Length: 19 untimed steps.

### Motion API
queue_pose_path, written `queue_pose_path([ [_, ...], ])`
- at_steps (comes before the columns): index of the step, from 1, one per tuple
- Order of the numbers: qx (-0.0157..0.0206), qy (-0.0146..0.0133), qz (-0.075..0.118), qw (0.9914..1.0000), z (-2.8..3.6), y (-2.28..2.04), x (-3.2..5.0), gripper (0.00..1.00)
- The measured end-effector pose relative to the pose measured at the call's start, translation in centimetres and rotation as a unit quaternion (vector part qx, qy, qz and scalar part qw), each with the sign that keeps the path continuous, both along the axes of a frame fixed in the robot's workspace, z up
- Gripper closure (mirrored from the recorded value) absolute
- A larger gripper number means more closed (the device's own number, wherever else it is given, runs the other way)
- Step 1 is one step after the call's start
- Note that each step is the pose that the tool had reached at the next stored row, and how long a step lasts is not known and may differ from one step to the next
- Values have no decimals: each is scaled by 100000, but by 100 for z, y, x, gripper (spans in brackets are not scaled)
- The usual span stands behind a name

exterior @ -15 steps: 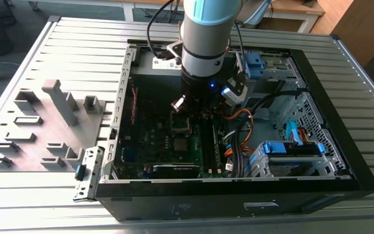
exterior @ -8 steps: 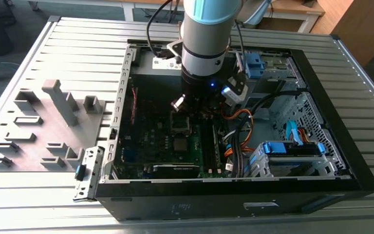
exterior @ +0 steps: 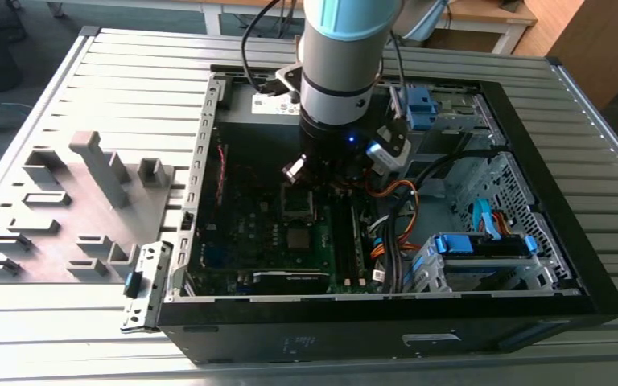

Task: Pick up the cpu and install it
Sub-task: 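Close the cpu cover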

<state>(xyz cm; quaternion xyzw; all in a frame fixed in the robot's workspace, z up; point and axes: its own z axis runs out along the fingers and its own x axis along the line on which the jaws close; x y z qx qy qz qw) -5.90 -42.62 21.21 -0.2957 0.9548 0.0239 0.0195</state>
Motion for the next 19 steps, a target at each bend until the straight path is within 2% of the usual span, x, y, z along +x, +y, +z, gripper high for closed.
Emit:
queue_pose_path([
  [2, 244, -4, -2, 100000, 10, -18, 0, 89],
  [19, 1070, -5, 0, 99994, 99, -207, 0, 89],
])
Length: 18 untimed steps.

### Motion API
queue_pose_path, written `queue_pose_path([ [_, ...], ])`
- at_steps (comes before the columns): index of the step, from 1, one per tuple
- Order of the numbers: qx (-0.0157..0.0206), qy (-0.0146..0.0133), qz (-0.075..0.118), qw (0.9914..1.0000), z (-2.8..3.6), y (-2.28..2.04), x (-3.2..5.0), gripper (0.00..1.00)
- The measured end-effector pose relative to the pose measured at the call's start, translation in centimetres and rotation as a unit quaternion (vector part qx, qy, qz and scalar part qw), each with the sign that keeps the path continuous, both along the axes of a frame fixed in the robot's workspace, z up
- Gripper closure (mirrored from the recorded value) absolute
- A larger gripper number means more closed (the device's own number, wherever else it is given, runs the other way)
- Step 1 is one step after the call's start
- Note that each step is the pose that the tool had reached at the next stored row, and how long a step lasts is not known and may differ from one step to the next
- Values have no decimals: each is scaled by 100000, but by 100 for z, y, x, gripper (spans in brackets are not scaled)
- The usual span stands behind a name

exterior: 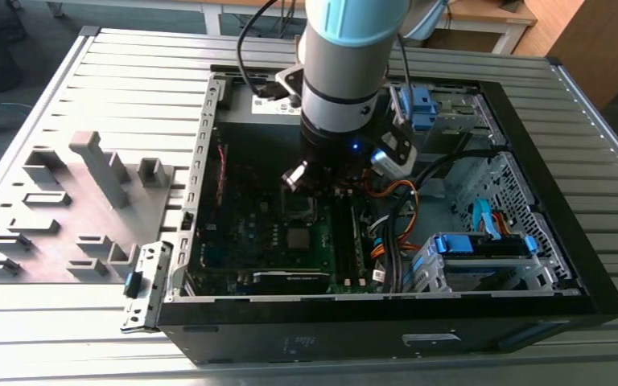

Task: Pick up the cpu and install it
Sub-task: 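Close the cpu cover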

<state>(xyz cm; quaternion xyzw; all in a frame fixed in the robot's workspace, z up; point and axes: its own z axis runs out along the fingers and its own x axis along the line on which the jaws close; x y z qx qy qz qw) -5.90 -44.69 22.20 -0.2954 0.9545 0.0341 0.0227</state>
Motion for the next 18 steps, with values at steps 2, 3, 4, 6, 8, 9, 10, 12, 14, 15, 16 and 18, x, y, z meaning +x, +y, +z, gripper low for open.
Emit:
queue_pose_path([
  [2, 108, 3, 1, 100000, 7, -22, 0, 89],
  [3, 179, 0, 1, 100000, 10, -34, 0, 89],
  [4, 248, -2, 1, 100000, 13, -45, 0, 89],
  [6, 371, -2, 1, 99999, 21, -70, 0, 89],
  [8, 469, -1, -1, 99999, 30, -98, 0, 89],
  [9, 523, 0, -1, 99999, 34, -112, 0, 89],
  [10, 580, -2, -1, 99998, 38, -126, 0, 89],
  [12, 706, 1, -1, 99998, 45, -155, 0, 89],
  [14, 827, 0, 0, 99997, 49, -185, 0, 89],
  [15, 883, 0, 1, 99996, 50, -200, 0, 89],
  [16, 945, 0, 0, 99996, 50, -216, 0, 89],
  [18, 1073, -2, 1, 99994, 51, -247, 0, 89],
])
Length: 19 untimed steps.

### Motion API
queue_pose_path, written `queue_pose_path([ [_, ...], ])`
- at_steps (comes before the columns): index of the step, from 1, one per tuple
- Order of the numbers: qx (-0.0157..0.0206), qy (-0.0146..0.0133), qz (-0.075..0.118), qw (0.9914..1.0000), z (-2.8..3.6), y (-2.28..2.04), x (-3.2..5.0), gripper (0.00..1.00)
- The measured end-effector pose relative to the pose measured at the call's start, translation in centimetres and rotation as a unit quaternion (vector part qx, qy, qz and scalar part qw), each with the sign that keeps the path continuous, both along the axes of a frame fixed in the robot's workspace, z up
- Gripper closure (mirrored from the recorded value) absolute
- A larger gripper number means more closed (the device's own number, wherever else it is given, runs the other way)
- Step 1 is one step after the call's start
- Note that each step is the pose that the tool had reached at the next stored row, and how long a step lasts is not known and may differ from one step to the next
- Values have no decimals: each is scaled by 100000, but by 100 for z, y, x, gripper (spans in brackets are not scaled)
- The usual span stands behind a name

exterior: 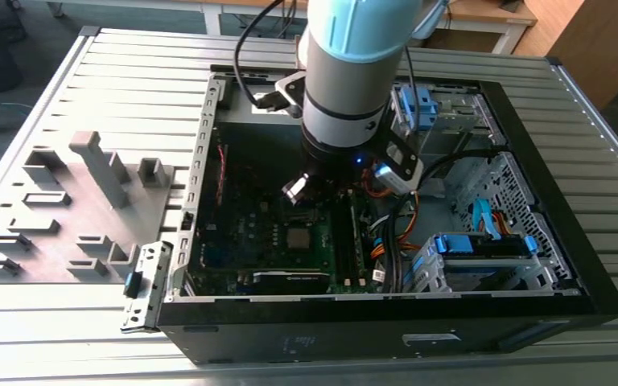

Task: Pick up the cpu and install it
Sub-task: 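Close the cpu cover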

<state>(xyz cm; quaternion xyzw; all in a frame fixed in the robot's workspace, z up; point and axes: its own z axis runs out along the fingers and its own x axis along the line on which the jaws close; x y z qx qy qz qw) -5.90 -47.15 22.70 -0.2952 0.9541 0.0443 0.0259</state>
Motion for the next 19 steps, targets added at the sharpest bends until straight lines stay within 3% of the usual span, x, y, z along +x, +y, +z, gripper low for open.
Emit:
queue_pose_path([
  [12, 792, 0, -1, 99997, 1, -174, 0, 89],
  [19, 862, 5, -3, 99996, 1, -236, -1, 89],
])
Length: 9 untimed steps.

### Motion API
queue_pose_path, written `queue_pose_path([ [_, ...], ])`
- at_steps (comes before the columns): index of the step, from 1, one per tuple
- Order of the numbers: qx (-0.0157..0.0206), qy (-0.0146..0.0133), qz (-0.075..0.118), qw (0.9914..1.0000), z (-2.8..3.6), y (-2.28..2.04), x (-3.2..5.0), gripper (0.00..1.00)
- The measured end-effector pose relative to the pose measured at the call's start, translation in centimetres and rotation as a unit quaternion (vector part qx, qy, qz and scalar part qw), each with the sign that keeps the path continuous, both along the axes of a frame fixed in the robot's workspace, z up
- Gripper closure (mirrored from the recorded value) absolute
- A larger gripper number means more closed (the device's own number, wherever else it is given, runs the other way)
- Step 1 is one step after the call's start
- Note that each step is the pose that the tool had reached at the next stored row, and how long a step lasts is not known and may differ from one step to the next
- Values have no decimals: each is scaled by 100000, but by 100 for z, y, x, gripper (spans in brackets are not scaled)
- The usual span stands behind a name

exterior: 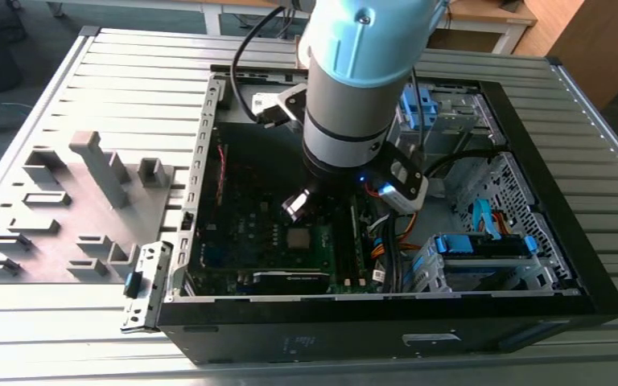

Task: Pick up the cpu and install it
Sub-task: 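Close the cpu cover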

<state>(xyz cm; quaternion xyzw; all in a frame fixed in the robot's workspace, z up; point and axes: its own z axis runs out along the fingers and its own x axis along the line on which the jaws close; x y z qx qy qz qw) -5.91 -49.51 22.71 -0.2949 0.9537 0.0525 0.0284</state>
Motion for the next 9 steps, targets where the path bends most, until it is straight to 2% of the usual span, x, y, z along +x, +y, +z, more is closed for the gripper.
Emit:
queue_pose_path([
  [9, 10, -4, 2, 100000, -1, -8, 20, 89],
])
